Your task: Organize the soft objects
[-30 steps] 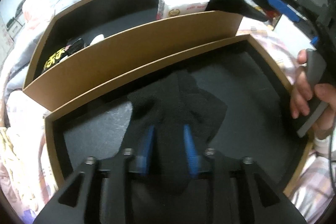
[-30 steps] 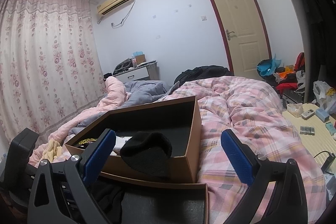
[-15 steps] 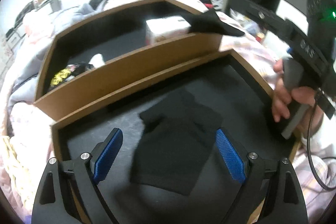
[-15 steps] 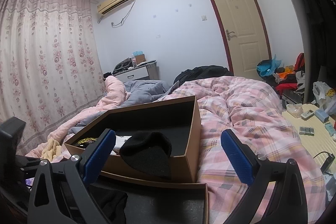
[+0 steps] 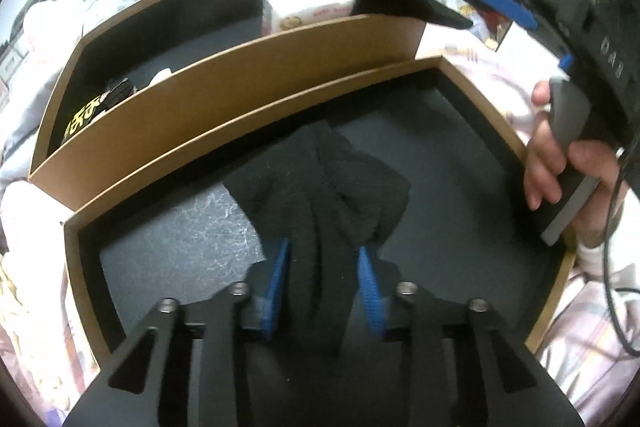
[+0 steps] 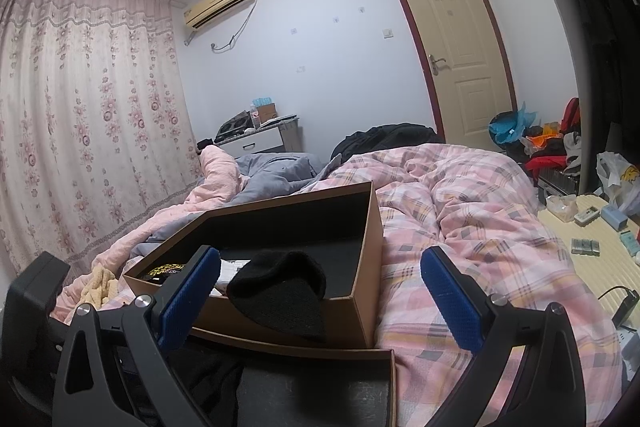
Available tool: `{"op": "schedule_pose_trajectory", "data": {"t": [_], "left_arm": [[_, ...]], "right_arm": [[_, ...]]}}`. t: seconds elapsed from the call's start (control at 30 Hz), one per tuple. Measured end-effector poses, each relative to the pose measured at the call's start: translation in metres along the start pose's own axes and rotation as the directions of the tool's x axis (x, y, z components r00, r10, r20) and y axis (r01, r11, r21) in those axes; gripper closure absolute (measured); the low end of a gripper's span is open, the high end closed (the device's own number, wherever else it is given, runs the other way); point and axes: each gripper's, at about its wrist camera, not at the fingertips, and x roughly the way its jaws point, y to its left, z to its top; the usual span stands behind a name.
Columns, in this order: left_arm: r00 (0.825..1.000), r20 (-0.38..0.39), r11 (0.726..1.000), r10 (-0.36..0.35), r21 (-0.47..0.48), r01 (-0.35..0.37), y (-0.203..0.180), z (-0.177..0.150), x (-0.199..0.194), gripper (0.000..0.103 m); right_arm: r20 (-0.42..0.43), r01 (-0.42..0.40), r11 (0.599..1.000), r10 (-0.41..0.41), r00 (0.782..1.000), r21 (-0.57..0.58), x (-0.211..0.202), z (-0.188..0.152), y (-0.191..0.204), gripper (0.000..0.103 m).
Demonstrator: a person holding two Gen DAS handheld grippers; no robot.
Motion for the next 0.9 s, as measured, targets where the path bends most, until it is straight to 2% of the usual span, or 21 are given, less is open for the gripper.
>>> {"op": "schedule_pose_trajectory", "data": {"t": [0.07,0.17,0.43,0.63,0.77,0.9], "left_arm": [[1.0,0.022,1.0,-0.015,-0.019,0.016,0.005,0.001,-0.008,0.089],[0.997,0.063,0.998,-0.046,-0.042,0.048,0.012,0.003,-0.02,0.093],[0.981,0.181,0.99,-0.07,-0.106,0.09,0.027,0.005,-0.049,0.096],[0.96,0.272,0.987,-0.063,-0.125,0.1,0.031,0.005,-0.071,0.097],[0.96,0.279,0.989,-0.018,-0.137,0.059,0.029,0.006,-0.076,0.097],[0.955,0.297,0.989,-0.014,-0.135,0.057,0.029,0.006,-0.08,0.097]], "right_arm": [[0.0,-0.001,1.0,0.001,1.0,0.001,0.0,0.0,0.0,0.003],[0.0,-0.001,1.0,0.001,1.0,0.001,0.0,0.0,0.0,0.003],[0.0,-0.001,1.0,0.001,1.0,0.001,0.0,0.0,0.0,0.003],[-0.001,-0.001,1.0,0.001,1.0,0.001,0.0,0.0,0.0,0.003],[-0.001,-0.001,1.0,0.001,1.0,0.001,0.0,0.0,0.0,0.003],[0.0,-0.001,1.0,0.001,1.0,0.0,0.0,0.0,0.0,0.003]]}}
